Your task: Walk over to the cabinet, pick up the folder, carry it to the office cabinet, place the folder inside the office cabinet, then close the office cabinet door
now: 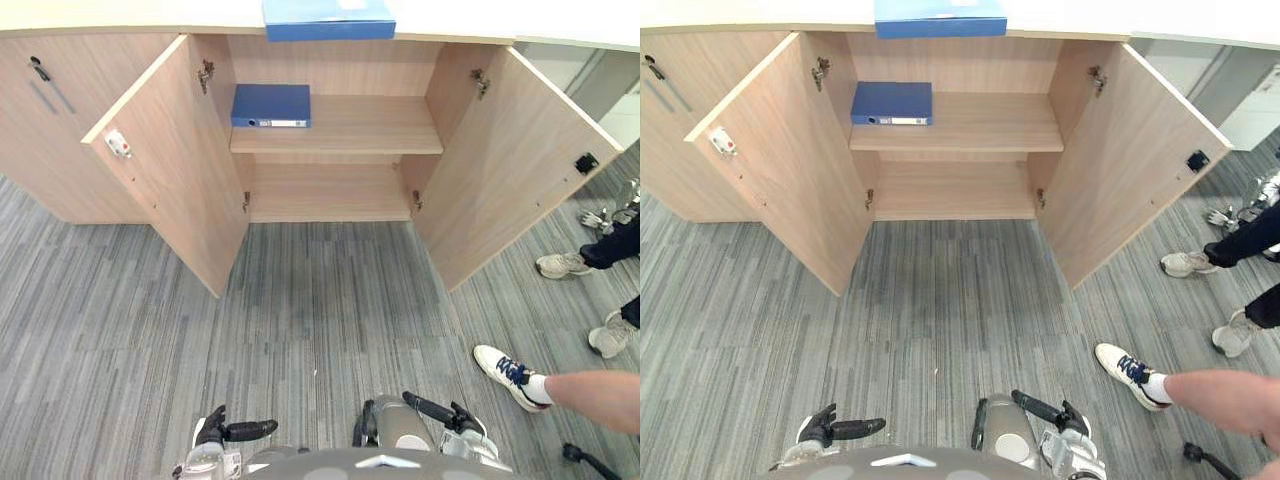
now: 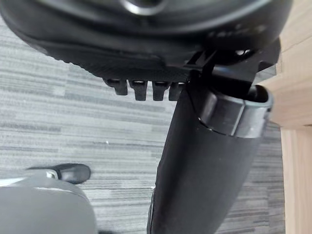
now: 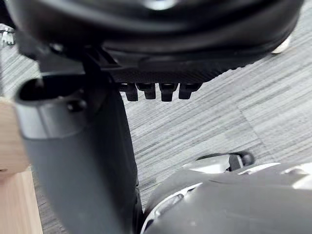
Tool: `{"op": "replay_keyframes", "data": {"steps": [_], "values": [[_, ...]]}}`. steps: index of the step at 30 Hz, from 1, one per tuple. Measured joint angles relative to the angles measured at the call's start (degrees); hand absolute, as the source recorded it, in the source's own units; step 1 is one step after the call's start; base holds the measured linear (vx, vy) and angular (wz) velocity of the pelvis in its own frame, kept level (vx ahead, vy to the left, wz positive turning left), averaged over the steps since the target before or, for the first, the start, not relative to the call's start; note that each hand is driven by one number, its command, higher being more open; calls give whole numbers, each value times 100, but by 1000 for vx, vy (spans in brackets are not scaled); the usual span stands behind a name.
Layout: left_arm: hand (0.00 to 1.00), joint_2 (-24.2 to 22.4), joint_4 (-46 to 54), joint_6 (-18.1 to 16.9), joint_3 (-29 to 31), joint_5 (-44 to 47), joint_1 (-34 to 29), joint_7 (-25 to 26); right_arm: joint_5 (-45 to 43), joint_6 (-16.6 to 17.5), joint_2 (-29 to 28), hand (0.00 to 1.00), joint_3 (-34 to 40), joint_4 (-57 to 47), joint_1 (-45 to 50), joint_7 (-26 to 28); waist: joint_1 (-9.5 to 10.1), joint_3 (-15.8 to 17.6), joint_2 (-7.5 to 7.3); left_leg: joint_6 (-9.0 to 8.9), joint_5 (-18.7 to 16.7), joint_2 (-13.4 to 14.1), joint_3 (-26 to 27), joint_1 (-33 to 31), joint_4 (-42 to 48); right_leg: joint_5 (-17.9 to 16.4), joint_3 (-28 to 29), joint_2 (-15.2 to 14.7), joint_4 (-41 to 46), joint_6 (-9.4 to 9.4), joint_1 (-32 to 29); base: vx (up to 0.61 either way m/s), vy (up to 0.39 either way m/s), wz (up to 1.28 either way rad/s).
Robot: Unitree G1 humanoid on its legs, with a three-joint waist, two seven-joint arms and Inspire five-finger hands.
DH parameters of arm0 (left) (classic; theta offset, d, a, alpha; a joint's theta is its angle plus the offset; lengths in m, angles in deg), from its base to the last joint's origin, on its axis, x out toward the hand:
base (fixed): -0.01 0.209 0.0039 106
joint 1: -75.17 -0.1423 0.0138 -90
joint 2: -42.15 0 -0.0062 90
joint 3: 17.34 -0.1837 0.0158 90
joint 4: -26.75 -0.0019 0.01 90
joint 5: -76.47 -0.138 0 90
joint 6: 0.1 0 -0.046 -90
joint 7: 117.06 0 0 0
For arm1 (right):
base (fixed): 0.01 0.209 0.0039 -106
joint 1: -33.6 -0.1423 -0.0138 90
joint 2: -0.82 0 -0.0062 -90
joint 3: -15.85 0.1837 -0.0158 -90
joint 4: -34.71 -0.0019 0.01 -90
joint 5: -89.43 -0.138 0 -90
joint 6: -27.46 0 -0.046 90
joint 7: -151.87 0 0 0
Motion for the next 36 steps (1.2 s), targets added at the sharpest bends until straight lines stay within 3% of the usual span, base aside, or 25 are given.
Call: {"op": "replay_keyframes", "data": {"steps": [1, 2, 3, 5, 6, 7, 8, 10, 11, 12, 14, 17, 18, 19, 20, 21, 23, 24, 26, 27, 29, 30, 33, 35, 36], "values": [[100, 7, 2, -1, -2, 2, -20, -7, 1, 5, -4, 100, -3, -6, 9, -1, -7, -4, -6, -46, -25, 42, -10, 21, -1, 156, 15, 44, -326, -15, 8, 301, -198, 41], [100, 38, 0, -1, 10, 5, -54, -22, 3, 9, -34, 100, -8, 6, 56, -2, -9, -31, -71, -245, -142, 69, -19, 122, -1, 542, 97, 40, -869, -100, 12, 418, -293, 40], [100, 35, -29, 1, 89, -1, -78, -14, -31, 0, -50, 100, 17, 10, 103, 9, -15, -59, -132, -439, -269, 117, -76, 271, 12, 1053, 110, 12, -840, -374, 57, 447, -323, 34], [100, -153, -34, -6, 379, -5, -56, -14, -47, 11, -34, 100, 29, -16, 111, 16, -18, -68, 38, -569, -344, 362, -41, 97, 675, 809, -79, 155, -849, -523, 241, 388, -270, 24], [100, -191, -5, -6, 521, -3, -45, -38, -49, 12, -29, 100, 23, -77, 125, 10, -31, -53, 61, -610, -359, 469, 57, -255, 1484, 749, -140, 212, -995, -575, 405, 532, -349, 34], [100, -250, 90, -5, 722, -3, -55, -31, -55, -5, -27, 100, 16, -184, 172, -11, -48, -20, 142, -696, -277, 752, 262, -891, 3025, 714, -226, 359, -1267, -632, 747, 434, -283, 23], [100, -303, 148, -5, 835, 5, -80, -29, -71, -7, -21, 100, 12, -229, 199, -22, -21, -2, 182, -706, -255, 950, 394, -1153, 3681, 703, -245, 456, -1386, -656, 948, 504, -320, 5], [100, -330, 375, -9, 947, 24, -108, -25, -210, 11, -124, 100, -45, -345, 261, -45, 107, 33, 120, -707, -259, 1542, 845, -1688, 5067, 552, -238, 659, -1675, -844, 1653, 362, -224, -17], [100, -329, 435, -18, 948, 25, -97, -23, -210, 12, -167, 100, -48, -400, 262, -47, 130, 44, 84, -707, -259, 1591, 914, -1791, 5111, 520, -220, 659, -1716, -856, 1767, 286, -179, -17], [100, -335, 585, -37, 947, 30, -77, -19, -211, 19, -224, 100, -57, -483, 254, -50, 177, 51, 21, -706, -259, 1635, 1033, -2079, 5046, 474, -158, 659, -1844, -856, 1924, 247, -122, -18], [100, -480, 643, -85, 952, 52, -8, -12, -213, 27, -291, 100, -44, -525, 220, -48, 216, 44, 49, -707, -260, 1592, 1172, -2420, 4577, 468, -118, 651, -2051, -826, 2160, 243, -71, -12], [100, -667, 643, -114, 964, 64, 147, -25, -216, -3, -371, 100, 2, -528, 227, -55, 236, 49, 55, -781, -233, 1236, 1277, -2579, 3113, 382, -101, 546, -2285, -672, 2517, 257, 40, 0], [100, -652, 633, -127, 912, 28, 175, -45, -215, 1, -378, 100, 3, -524, 221, -85, 237, 54, 42, -785, -49, 1038, 1253, -2575, 2409, 326, -70, 474, -2344, -577, 2605, 209, 110, -8], [100, -652, 618, -125, 897, 26, 182, -44, -218, 4, -381, 100, 6, -517, 225, -102, 236, 54, 43, -745, 98, 952, 1230, -2565, 2102, 291, -42, 445, -2361, -519, 2639, 332, 208, -27], [100, -663, 584, -120, 906, 46, 169, -35, -222, -1, -386, 100, 5, -486, 233, -123, 277, 33, 32, -597, 608, 837, 1203, -2488, 1837, 222, 100, 389, -2367, -403, 2682, 304, 196, -34], [100, -655, 572, -109, 909, 66, 187, -11, -223, -1, -427, 100, 6, -485, 243, -131, 291, 22, -4, -495, 735, 726, 1251, -2401, 1775, 177, 190, 283, -2389, -324, 2743, 459, 280, -41], [100, -581, 549, -112, 902, 74, 173, -21, -217, -5, -479, 100, 16, -471, 284, -129, 310, -27, -142, -379, 395, 630, 1429, -2335, 1964, 132, 333, 94, -2299, -135, 2755, 387, 233, -33], [100, -576, 521, -112, 902, 74, 192, -7, -212, -10, -520, 100, 19, -470, 290, -116, 334, -22, -151, -360, 226, 631, 1495, -2232, 2077, 76, 403, 27, -1915, -41, 2674, 338, 248, -45], [100, -537, 411, -112, 868, 68, 186, -13, -209, -6, -494, 100, 16, -502, 307, -106, 324, -45, -168, -303, -37, 592, 1615, -1837, 2059, 79, 479, -174, -209, 181, 2081, 286, 224, -35], [100, -455, 310, -95, 789, 66, 172, -14, -213, -2, -490, 100, 12, -502, 309, -94, 224, -64, -187, -268, -171, 540, 1623, -1613, 2046, 108, 497, -343, 917, 328, 1632, 317, 187, -2], [100, -381, 215, -42, 766, 68, 169, -14, -206, 1, -534, 100, 8, -508, 304, -65, 188, -114, -292, -210, -214, 483, 1657, -1223, 1927, 22, 431, -519, 1687, 250, 1236, 359, 135, 9], [100, -391, 194, -39, 770, 69, 158, -8, -204, 4, -510, 100, 7, -506, 290, -33, 201, -114, -279, -204, -218, 482, 1653, -955, 1714, -79, 341, -534, 1747, 75, 1014, 317, 13, 10], [100, -444, 179, -8, 777, 71, 149, -9, -209, 27, -456, 100, 9, -507, 278, -12, 181, -135, -202, -265, -183, 540, 1558, -549, 1280, -112, 132, -378, 689, -22, 644, 320, -79, 21], [100, -449, 122, -7, 778, 68, 162, -10, -210, 27, -449, 100, 9, -516, 274, -5, 161, -143, -193, -387, -159, 556, 1439, -421, 1118, 172, 129, -236, -650, -80, 611, 410, -200, 38], [100, -470, 51, 0, 802, 68, 166, -15, -231, 17, -448, 100, 27, -492, 270, -5, 129, -167, -160, -588, -156, 571, 1311, -337, 1001, 906, 42, -155, -1074, -339, 782, 398, -189, 36]]}}
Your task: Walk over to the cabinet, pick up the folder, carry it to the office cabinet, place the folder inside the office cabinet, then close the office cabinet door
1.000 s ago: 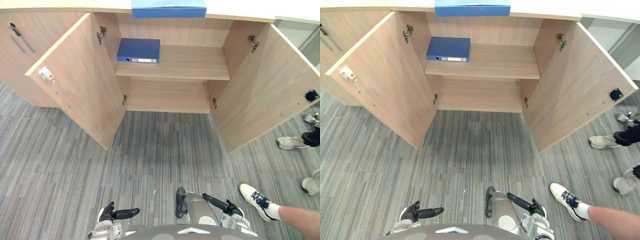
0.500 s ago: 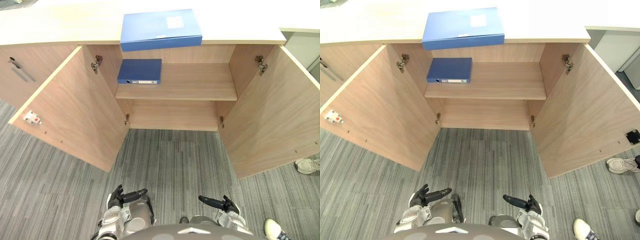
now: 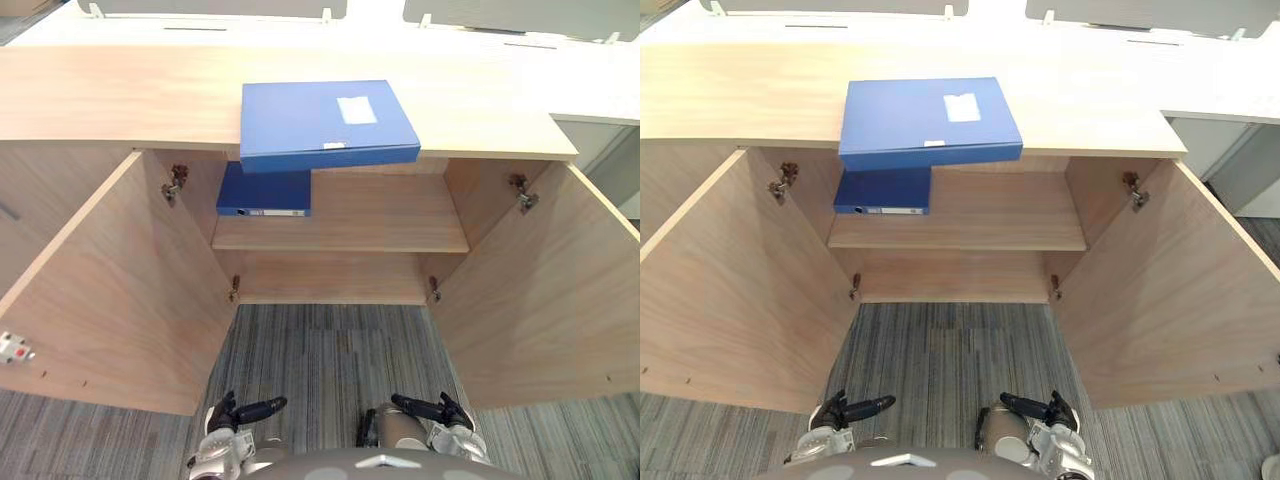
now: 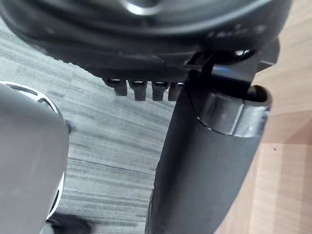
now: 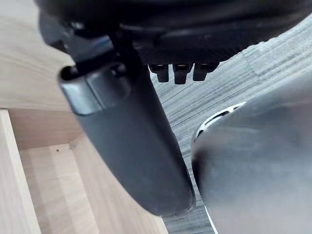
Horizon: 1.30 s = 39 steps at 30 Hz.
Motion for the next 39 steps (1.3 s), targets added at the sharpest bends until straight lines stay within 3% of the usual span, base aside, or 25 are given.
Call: {"op": "replay_keyframes", "data": {"steps": [1, 3, 5, 7, 8, 10, 12, 14, 16, 18, 21, 30, 32, 39], "values": [[100, -144, -44, 18, 101, -9, -12, -4, 24, -5, 134, 100, -1, 10, -6, 3, 52, -75, 222, -130, 101, 152, -60, 46, -183, -30, -65, 150, -62, -60, 49, 389, -192, 30], [100, -308, -41, 5, 165, -31, -21, -7, 26, 29, 162, 100, 53, 0, -12, -9, 58, -107, 386, -259, 224, 248, -70, 200, -337, -241, -204, 226, 16, -176, 127, 367, -225, 21], [100, -312, -7, 7, 307, -50, -14, -35, 23, -1, 164, 100, 49, 18, 3, -7, 50, -84, 387, -297, 260, 418, -161, 140, 196, -391, -361, 289, -119, -230, 478, 301, -222, 38], [100, -286, 143, 4, 356, -48, 0, -74, 21, 5, 148, 100, -81, -13, 62, -30, 43, -1, 260, -312, 229, 721, -349, -620, 2072, -472, -504, 330, -460, -247, 963, 153, -194, 36], [100, -323, 306, -5, 357, -45, -28, -68, 20, 9, 150, 100, -92, -5, 70, -41, 104, 0, 306, -306, 117, 962, -322, -1064, 3057, -499, -547, 414, -579, -259, 1187, 119, -135, 7], [100, -322, 363, -15, 336, -39, -62, -66, 17, 15, 146, 100, -90, -9, 77, -39, 107, -12, 320, -240, 24, 1044, -115, -1362, 3159, -542, -572, 444, -709, -225, 1435, 118, -43, -4], [100, -329, 426, -14, 333, -44, -66, -71, 17, 12, 139, 100, -88, -19, 71, -37, 119, -12, 319, -212, 2, 944, 57, -1529, 2341, -559, -493, 439, -791, -176, 1501, 152, 95, -17], [100, -290, 405, 0, 337, -44, -57, -58, 13, -12, 99, 100, -18, 8, 79, -64, 128, -49, 274, -121, 345, 599, -15, -1372, 1012, -607, -351, 372, -759, 1, 1522, 235, 215, -20], [100, -207, 399, -4, 334, -47, -95, -37, 14, -25, 13, 100, -17, 1, 152, -81, 112, -134, 91, -68, 467, 385, 0, -1221, 661, -521, -293, 266, -976, 135, 1563, 189, 133, -5], [100, -155, 373, -1, 332, -55, -100, -31, 17, -28, -59, 100, -12, 6, 182, -78, 123, -189, 0, -58, 473, 283, 120, -1105, 539, -439, -224, 185, -1214, 205, 1711, 201, 123, -14], [100, -125, 222, -1, 266, -67, -115, -42, 25, -25, -74, 100, -12, 38, 211, -62, 109, -285, -2, -43, 482, 121, 247, -740, 246, -332, -80, 105, -1521, 301, 1987, 129, 113, -21], [100, 38, 107, -10, -426, -290, -107, -6, 36, -19, 113, 100, -20, 429, 127, -33, 85, -387, 83, -36, 901, -51, 58, -188, -701, -33, 86, 173, -1932, 210, 2271, 30, 20, -6], [100, 8, 380, -8, -492, -287, -199, 71, 34, -17, 143, 100, -30, 476, 117, -42, 83, -387, 88, -29, 948, -59, -54, -179, -790, -33, 84, 187, -1955, 209, 2270, -43, -31, 6], [100, -29, 3240, -169, -706, -243, -1106, 439, 26, 55, 303, 100, -264, 439, 159, -165, 80, -366, 142, 35, 1108, -163, -415, -170, -1074, -27, 75, 173, -1953, 211, 2213, -99, -1, 8]]}}
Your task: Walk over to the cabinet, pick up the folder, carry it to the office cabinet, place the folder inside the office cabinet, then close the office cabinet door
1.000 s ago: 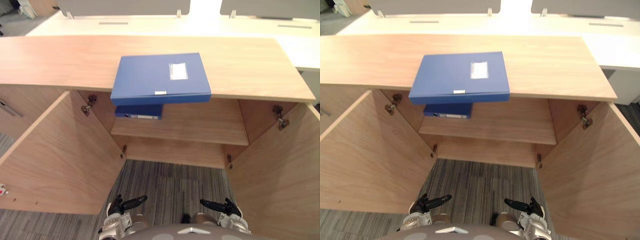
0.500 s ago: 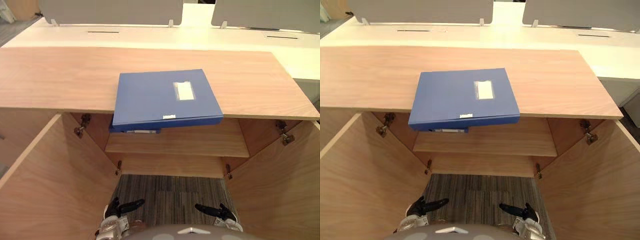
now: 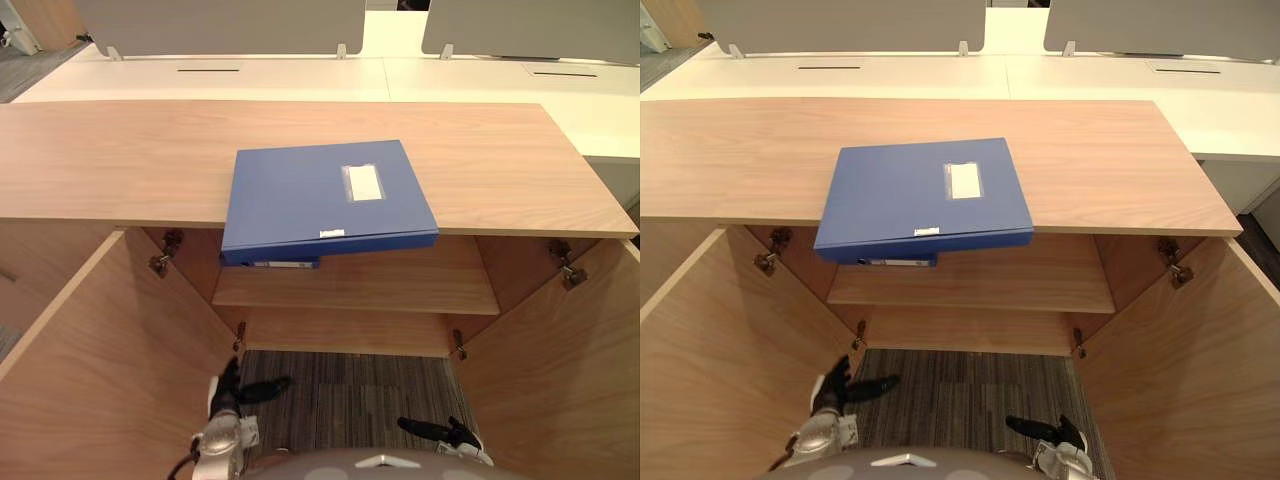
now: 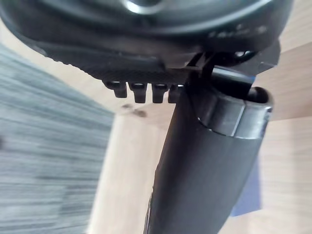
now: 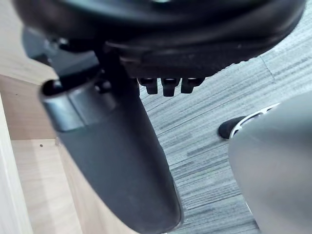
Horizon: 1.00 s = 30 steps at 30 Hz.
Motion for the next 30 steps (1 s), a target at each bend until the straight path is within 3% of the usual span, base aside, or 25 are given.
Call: {"op": "replay_keyframes", "data": {"steps": [3, 11, 16, 30], "values": [[100, 1, 733, -212, 3, 54, -141, 119, 0, 38, 43, 100, 1, -96, 72, -4, 3, -27, 54, 88, 154, -102, -92, 15, -249, 46, 10, -65, 2, 41, -80, -115, 62, 6], [100, 40, 2466, -268, 22, -65, -605, 425, -2, 44, 39, 100, -11, -222, 196, 14, 17, -23, 51, 167, 414, -253, -141, 198, -630, 85, 71, -160, -10, 114, -93, -103, 50, 1], [100, 467, 3662, -471, 27, -695, -721, 623, 4, 44, 80, 100, -10, -207, 266, 54, 20, -38, 54, 171, 428, -268, -187, 260, -643, 85, 63, -154, -35, 117, -17, -4, 0, 1], [100, 1319, 5113, -857, -217, -1155, -719, 297, 120, 38, 337, 100, -217, 195, 257, 249, -9, -143, 171, 154, 251, -243, -281, 364, -369, 69, 211, -124, -108, 93, 241, -15, -11, -1]]}}
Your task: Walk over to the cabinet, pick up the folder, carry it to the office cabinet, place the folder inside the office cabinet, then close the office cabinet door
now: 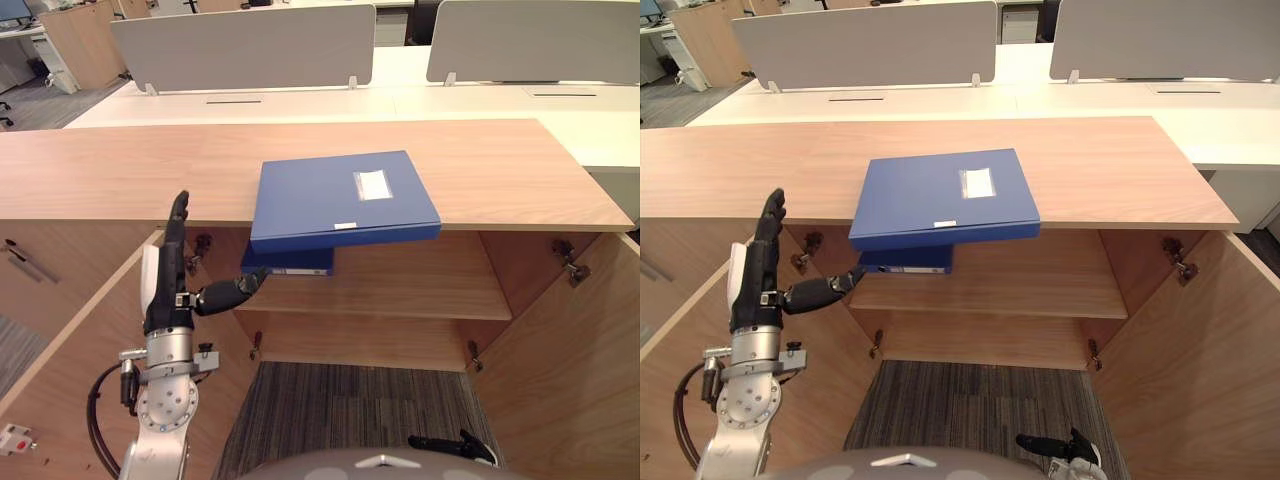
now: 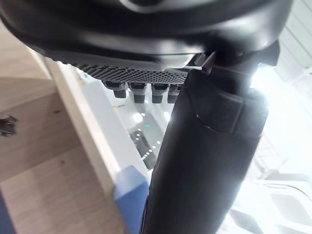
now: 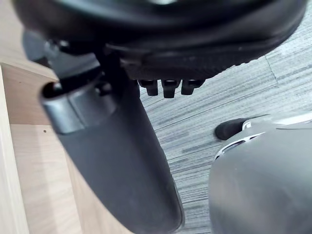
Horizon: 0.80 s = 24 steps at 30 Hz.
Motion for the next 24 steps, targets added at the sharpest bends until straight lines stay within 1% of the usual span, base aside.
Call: {"op": "replay_keyframes", "data": {"steps": [3, 6, 11, 14, 17, 20, 22, 23, 24], "values": [[100, 265, 336, -179, -81, 62, 32, -125, 9, -8, 65, 100, -25, 127, 12, 47, -15, -46, 39, -3, -2, 29, 0, -4, 15, 0, 21, 33, 6, -2, -3, -4, -11, -1], [100, 420, 475, -268, -293, 62, 35, -258, 119, -17, 102, 100, -45, 166, 17, 68, -16, -120, 69, -7, -4, 47, -3, -4, 24, -3, 42, 53, 10, -7, -2, -1, -7, -1], [100, 778, 475, -277, -634, -21, 203, -381, 130, -13, 116, 100, -47, 166, 19, 100, -16, -210, 69, -28, -26, 67, -10, 11, 77, -30, 65, 66, 56, -46, 7, -8, -7, -1], [100, 971, 474, -281, -767, -352, 379, -399, 130, -11, 115, 100, -58, 169, 28, 129, -20, -219, 52, -29, -26, 77, -10, 21, 88, -35, 81, 73, 83, -52, 3, -23, -5, -1], [100, 1170, 474, -283, -1115, -751, 556, -448, 130, -12, 116, 100, -139, 193, 57, 127, -30, -242, 20, -29, -26, 78, -6, 22, 91, -35, 98, 74, 91, -52, -5, 0, 0, 0], [100, 1226, 469, -284, -1438, -1338, 734, -484, 130, -11, 125, 100, -218, 255, 65, 125, -52, -282, -27, -29, -25, 79, 4, 19, 85, -34, 113, 77, 91, -51, -19, 0, 0, -1], [100, 1227, 424, -281, -1611, -2002, 900, -438, 129, -10, 124, 100, -218, 277, 71, 115, -64, -311, -29, -29, -25, 79, 16, 20, 76, -33, 133, 79, 91, -51, -29, 3, 0, -4], [100, 1226, 398, -279, -1651, -2123, 944, -402, 128, -10, 123, 100, -218, 280, 71, 112, -69, -314, -30, -30, -25, 78, 17, 20, 76, -33, 136, 79, 91, -50, -29, 0, 0, 0], [100, 1221, 333, -239, -1757, -2444, 1028, -252, 128, -8, 123, 100, -219, 292, 72, 94, -77, -319, -37, -30, -25, 78, 17, 21, 73, -33, 140, 79, 90, -51, -30, 0, 0, 0]]}}
